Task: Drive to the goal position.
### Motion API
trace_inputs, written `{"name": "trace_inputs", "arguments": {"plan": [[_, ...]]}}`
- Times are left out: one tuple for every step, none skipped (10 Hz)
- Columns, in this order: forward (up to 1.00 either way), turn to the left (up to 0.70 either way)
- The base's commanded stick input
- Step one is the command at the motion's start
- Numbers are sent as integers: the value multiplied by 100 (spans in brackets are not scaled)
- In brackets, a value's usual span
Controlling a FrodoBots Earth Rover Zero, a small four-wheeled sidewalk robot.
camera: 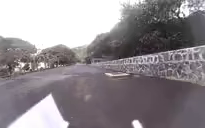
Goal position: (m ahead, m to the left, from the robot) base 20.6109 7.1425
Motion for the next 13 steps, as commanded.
{"name": "trace_inputs", "arguments": {"plan": [[100,0],[100,0],[100,0],[100,0],[100,0],[100,0],[100,0],[100,0],[100,0],[100,0],[100,0],[100,0],[100,0]]}}
